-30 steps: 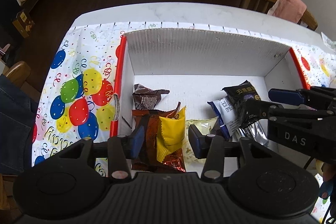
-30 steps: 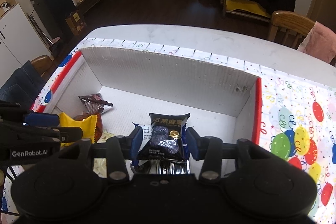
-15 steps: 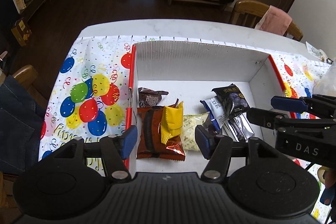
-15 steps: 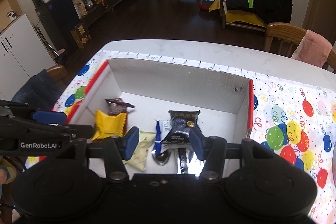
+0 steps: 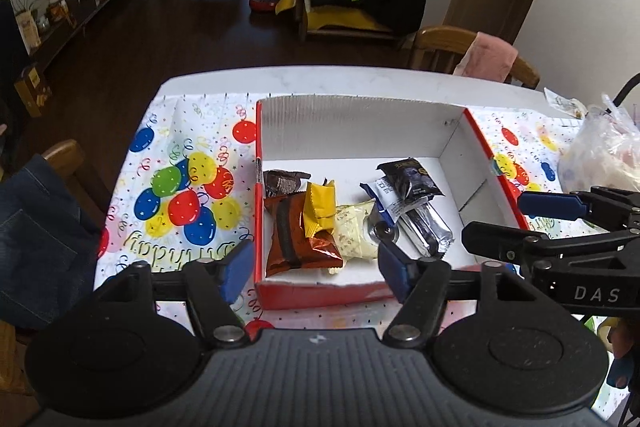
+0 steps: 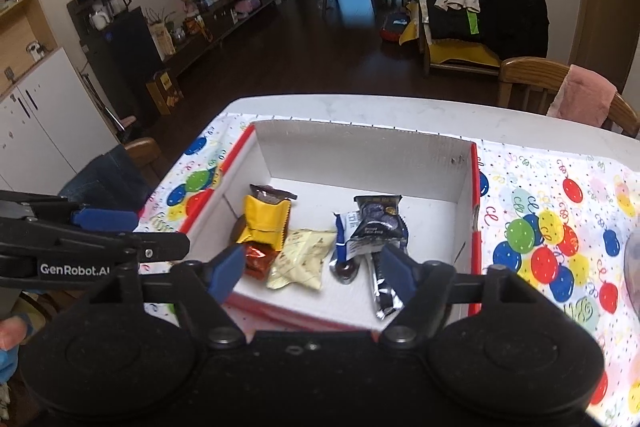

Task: Organize snacks
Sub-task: 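Withdraw both tools from the box toward the remaining snacks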

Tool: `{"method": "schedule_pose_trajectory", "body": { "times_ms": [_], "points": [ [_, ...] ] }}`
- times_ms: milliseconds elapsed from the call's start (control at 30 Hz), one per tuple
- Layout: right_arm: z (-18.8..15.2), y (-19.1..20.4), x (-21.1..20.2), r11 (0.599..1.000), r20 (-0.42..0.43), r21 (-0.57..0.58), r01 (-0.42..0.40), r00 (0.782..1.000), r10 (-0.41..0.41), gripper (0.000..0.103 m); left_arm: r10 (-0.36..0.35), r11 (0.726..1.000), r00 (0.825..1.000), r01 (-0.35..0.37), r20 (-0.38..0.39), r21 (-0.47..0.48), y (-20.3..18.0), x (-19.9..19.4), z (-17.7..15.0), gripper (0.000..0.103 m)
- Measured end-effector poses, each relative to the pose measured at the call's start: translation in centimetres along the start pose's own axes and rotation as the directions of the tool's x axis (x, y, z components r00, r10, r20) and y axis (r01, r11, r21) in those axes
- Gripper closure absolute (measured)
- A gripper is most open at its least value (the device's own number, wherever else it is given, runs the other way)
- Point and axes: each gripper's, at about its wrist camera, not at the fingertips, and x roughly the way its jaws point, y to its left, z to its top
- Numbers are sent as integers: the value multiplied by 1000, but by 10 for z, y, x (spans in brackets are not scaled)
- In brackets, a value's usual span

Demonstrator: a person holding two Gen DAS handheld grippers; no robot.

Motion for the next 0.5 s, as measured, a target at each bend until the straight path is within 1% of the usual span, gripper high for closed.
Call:
{"method": "schedule_pose_trajectory", "body": {
  "times_ms": [133,233,400,500],
  "points": [
    [-11,4,-15,1000,20,18,-14,1000,13,22,-15,1000,999,15,37,7,0,-18,-13,34],
    [-20,9,-25,1000,35,19,-17,999,16,20,-25,1000,998,24,50,9,2,-27,-23,30],
    [-38,12,-39,999,45,24,-22,999,21,15,-39,999,998,38,46,19,1,-37,-41,30],
    [-51,11,-45,999,51,32,-24,998,23,12,-48,999,998,47,35,25,-1,-40,-54,27]
  ]
}}
